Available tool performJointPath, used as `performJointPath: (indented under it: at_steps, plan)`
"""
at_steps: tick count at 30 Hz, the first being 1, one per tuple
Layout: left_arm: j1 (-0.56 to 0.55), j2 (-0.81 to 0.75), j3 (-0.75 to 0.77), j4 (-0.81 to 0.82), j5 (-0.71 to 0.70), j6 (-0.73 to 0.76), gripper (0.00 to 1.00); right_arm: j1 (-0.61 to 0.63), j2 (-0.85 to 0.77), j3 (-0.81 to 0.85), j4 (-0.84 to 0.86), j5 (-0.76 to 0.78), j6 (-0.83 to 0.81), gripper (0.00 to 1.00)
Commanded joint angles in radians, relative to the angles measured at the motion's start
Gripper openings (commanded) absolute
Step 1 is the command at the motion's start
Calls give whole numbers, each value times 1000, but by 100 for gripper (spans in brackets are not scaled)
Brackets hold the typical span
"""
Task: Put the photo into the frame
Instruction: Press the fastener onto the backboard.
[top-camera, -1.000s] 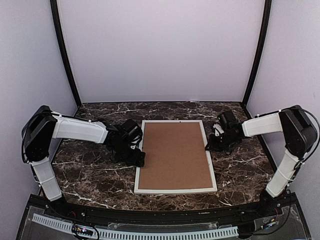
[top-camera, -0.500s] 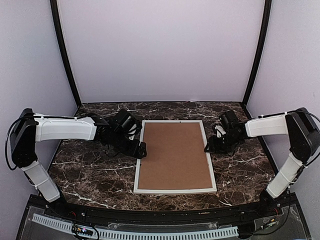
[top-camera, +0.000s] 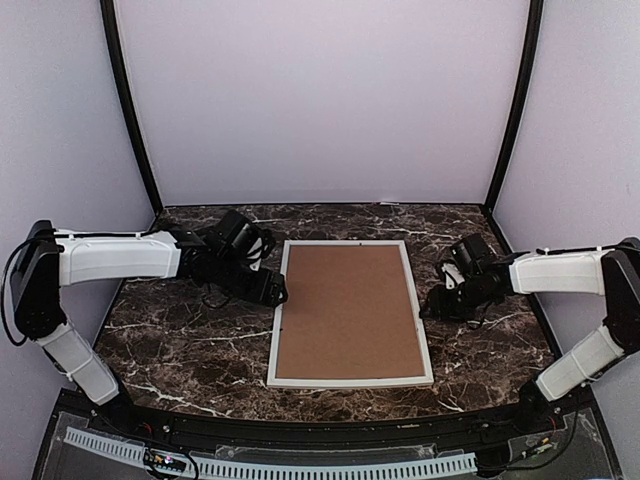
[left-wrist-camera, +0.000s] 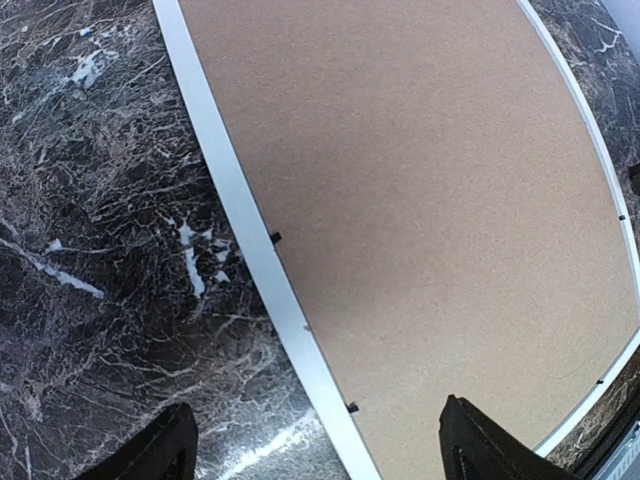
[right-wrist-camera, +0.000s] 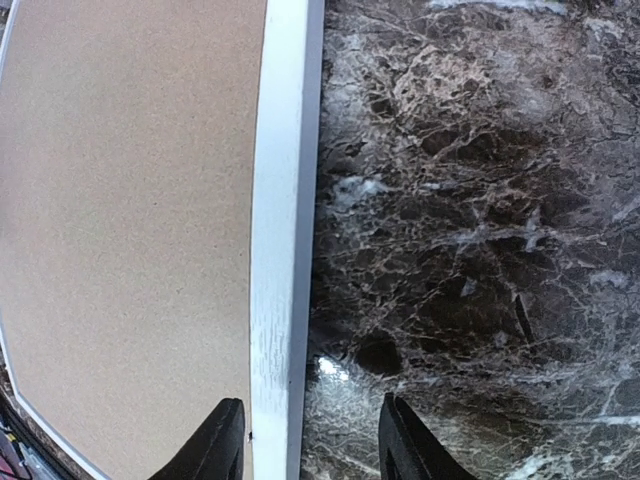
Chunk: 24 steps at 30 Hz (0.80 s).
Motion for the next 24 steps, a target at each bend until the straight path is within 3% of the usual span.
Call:
performJointPath:
  at_steps: [1, 13, 24]
  plan:
    - [48, 54, -19, 10, 39, 24, 85, 7, -47, -22, 9, 20, 22, 46]
    - [94, 244, 83, 49, 132, 66, 67, 13, -2, -29, 32, 9, 14, 45]
    - [94, 326, 121, 57, 163, 35, 47, 12, 40, -27, 58, -9, 9, 44]
